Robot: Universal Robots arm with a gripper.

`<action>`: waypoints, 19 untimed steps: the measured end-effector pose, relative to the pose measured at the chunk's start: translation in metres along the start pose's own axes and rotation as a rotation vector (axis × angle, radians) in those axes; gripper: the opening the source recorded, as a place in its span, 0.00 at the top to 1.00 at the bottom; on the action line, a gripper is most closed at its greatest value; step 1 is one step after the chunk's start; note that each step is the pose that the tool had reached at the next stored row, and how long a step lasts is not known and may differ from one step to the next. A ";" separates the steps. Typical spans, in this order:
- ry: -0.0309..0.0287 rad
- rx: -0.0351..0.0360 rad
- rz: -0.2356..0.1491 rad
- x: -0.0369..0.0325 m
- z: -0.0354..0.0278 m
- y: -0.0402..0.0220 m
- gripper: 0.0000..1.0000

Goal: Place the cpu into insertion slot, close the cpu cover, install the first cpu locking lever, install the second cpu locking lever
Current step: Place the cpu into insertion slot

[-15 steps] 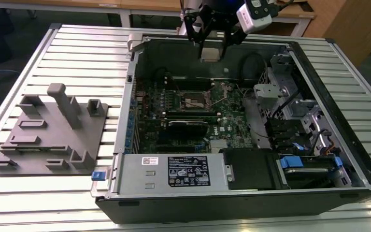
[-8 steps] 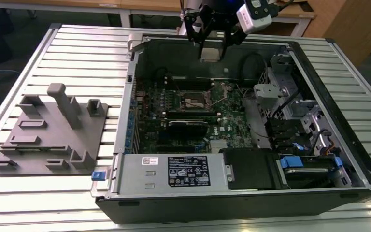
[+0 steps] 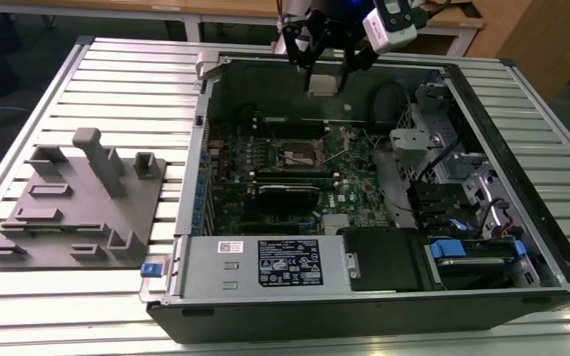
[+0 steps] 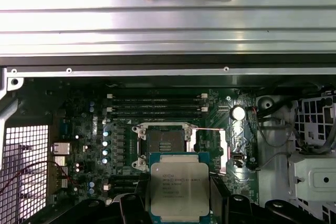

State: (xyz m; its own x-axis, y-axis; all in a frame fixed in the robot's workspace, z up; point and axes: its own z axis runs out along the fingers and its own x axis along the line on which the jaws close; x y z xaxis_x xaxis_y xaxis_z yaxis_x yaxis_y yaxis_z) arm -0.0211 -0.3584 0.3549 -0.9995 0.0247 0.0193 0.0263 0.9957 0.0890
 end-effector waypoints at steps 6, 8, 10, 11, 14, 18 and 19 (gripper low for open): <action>-0.0002 -0.0004 0.000 0.0000 0.0017 -0.0002 0.46; -0.0002 -0.0001 0.000 0.0000 0.0028 -0.0002 0.46; -0.0001 0.0000 0.000 0.0000 0.0029 -0.0002 0.46; -0.0001 0.0000 0.000 0.0000 0.0029 -0.0003 0.46; -0.0001 0.0000 0.000 0.0000 0.0030 -0.0003 0.46; -0.0013 -0.0002 0.000 0.0000 0.0065 -0.0006 0.46; -0.0016 -0.0002 0.000 0.0000 0.0074 -0.0007 0.46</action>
State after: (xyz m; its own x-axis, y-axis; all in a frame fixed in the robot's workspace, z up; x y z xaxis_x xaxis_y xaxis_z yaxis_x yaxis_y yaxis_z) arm -0.0213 -0.3584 0.3475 -0.9995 0.0248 0.0177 0.0263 0.9957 0.0893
